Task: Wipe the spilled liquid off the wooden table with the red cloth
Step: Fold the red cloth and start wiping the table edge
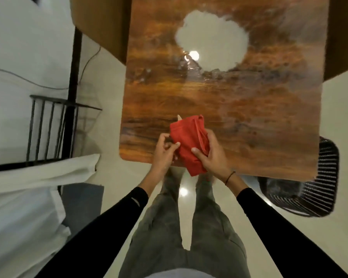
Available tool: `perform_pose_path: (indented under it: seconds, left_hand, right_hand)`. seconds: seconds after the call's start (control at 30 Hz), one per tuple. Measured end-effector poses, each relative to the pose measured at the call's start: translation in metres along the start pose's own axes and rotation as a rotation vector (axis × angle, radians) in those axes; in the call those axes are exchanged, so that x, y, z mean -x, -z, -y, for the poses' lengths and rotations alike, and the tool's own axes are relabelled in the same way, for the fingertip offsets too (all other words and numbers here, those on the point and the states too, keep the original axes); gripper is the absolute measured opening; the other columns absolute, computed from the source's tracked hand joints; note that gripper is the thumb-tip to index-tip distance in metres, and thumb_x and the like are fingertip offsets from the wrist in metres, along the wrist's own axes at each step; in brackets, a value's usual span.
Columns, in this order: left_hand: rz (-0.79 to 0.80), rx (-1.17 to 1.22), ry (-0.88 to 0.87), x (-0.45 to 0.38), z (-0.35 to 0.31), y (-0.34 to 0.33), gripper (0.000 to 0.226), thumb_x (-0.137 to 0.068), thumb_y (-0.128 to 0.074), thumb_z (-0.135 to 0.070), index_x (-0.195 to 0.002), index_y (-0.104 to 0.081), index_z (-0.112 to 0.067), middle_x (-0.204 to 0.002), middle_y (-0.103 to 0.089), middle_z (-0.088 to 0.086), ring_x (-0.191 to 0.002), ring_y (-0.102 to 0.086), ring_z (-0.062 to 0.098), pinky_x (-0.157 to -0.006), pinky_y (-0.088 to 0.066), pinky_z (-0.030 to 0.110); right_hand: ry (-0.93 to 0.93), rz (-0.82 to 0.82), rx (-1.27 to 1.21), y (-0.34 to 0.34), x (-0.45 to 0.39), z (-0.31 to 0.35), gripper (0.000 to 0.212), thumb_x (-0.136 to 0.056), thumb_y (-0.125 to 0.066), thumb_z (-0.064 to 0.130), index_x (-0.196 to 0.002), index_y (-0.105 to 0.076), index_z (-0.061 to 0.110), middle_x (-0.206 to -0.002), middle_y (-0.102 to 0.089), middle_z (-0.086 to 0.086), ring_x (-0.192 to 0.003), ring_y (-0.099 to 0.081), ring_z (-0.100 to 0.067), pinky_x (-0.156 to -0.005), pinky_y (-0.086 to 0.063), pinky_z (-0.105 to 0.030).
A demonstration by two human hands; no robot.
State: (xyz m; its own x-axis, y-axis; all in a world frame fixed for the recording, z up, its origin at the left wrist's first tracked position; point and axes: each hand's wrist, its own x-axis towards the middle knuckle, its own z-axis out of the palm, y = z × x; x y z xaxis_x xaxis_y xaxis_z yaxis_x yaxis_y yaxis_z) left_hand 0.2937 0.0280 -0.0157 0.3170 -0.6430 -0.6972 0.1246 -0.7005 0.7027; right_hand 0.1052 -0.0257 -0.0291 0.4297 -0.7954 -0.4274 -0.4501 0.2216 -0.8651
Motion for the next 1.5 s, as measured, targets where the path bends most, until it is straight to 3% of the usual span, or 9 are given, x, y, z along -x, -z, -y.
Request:
perform_pose_path:
  seconds: [0.07,0.2,0.33,0.43,0.63,0.83,1.1,1.4,1.5]
  left_hand:
    - [-0.105,-0.181,-0.094,-0.012,0.01,0.034,0.021,-0.108,-0.069,-0.031,-0.125,-0.057,-0.03,-0.12,-0.069,-0.004,-0.106,-0.068,0.013,-0.091,-0.055,0.035]
    - [-0.517,-0.558,-0.233,-0.033,0.031,0.096,0.036,-0.102,-0.074,-0.033,-0.134,-0.06,-0.023,-0.14,-0.053,0.005,-0.124,-0.054,0.018,-0.099,-0.05,0.035]
    - [-0.784,-0.162,-0.036,-0.05,0.048,0.145,0.026,-0.11,-0.061,-0.029,-0.133,-0.062,-0.019,-0.14,-0.053,0.005,-0.126,-0.058,0.024,-0.103,-0.053,0.038]
    - [-0.653,0.127,0.135,-0.058,0.064,0.169,0.04,-0.118,-0.041,-0.041,-0.139,-0.066,-0.018,-0.143,-0.059,0.005,-0.133,-0.058,0.024,-0.112,-0.049,0.041]
    - [-0.099,0.577,0.289,-0.062,0.076,0.184,0.098,-0.103,-0.007,-0.084,-0.151,-0.058,-0.015,-0.141,-0.075,0.013,-0.135,-0.069,0.031,-0.119,-0.051,0.051]
    - [-0.164,0.869,0.309,-0.06,0.085,0.196,0.116,-0.093,-0.003,-0.095,-0.155,-0.059,-0.015,-0.148,-0.069,0.021,-0.141,-0.065,0.037,-0.117,-0.053,0.054]
    - [-0.2,0.742,0.294,-0.056,0.085,0.23,0.108,-0.096,-0.004,-0.093,-0.152,-0.066,-0.024,-0.142,-0.073,0.018,-0.139,-0.066,0.037,-0.117,-0.052,0.06]
    - [-0.168,0.611,0.246,-0.066,0.056,0.197,0.1,-0.101,-0.002,-0.087,-0.149,-0.067,-0.028,-0.146,-0.068,0.013,-0.143,-0.06,0.031,-0.126,-0.041,0.062]
    - [-0.247,0.627,0.225,-0.072,0.05,0.195,0.098,-0.102,-0.002,-0.085,-0.145,-0.068,-0.027,-0.143,-0.071,0.014,-0.141,-0.061,0.03,-0.122,-0.045,0.057]
  right_hand:
    - [0.059,0.049,0.101,-0.028,-0.021,0.008,0.077,-0.105,-0.074,0.05,-0.167,-0.029,0.035,-0.153,-0.046,0.03,-0.128,-0.056,0.02,-0.102,-0.051,-0.016]
    - [0.111,-0.142,0.629,-0.077,-0.046,0.015,0.095,-0.106,-0.066,0.06,-0.179,-0.019,0.021,-0.181,-0.031,-0.015,-0.153,-0.042,-0.041,-0.121,-0.038,-0.064]
    - [0.501,0.012,0.924,-0.1,-0.066,0.008,0.085,-0.111,-0.046,0.068,-0.182,-0.021,0.028,-0.189,-0.01,-0.016,-0.173,-0.013,-0.038,-0.137,-0.012,-0.06]
    - [0.598,0.139,1.075,-0.113,-0.09,-0.003,0.085,-0.113,-0.033,0.075,-0.183,-0.011,0.033,-0.19,0.003,-0.014,-0.177,0.001,-0.037,-0.138,-0.008,-0.071]
    - [0.595,0.06,1.149,-0.142,-0.153,0.016,0.078,-0.115,-0.025,0.071,-0.183,-0.003,0.037,-0.191,0.004,-0.011,-0.177,-0.003,-0.037,-0.138,-0.011,-0.07]
    - [0.893,0.326,1.22,-0.196,-0.166,0.047,0.073,-0.117,-0.027,0.065,-0.183,-0.008,0.037,-0.19,-0.008,-0.012,-0.176,-0.007,-0.038,-0.138,-0.011,-0.068]
    - [1.246,0.749,1.233,-0.181,-0.145,0.023,0.068,-0.118,-0.018,0.06,-0.182,-0.006,0.039,-0.191,-0.001,-0.007,-0.177,0.003,-0.035,-0.142,-0.002,-0.062]
    - [0.737,0.148,1.216,-0.157,-0.226,0.086,0.067,-0.12,-0.023,0.054,-0.182,-0.007,0.037,-0.19,-0.004,-0.013,-0.176,-0.006,-0.038,-0.14,-0.011,-0.065]
    - [0.821,0.228,1.218,-0.172,-0.187,0.072,0.071,-0.118,-0.032,0.053,-0.183,-0.009,0.036,-0.19,-0.005,-0.012,-0.176,-0.006,-0.039,-0.14,-0.01,-0.066]
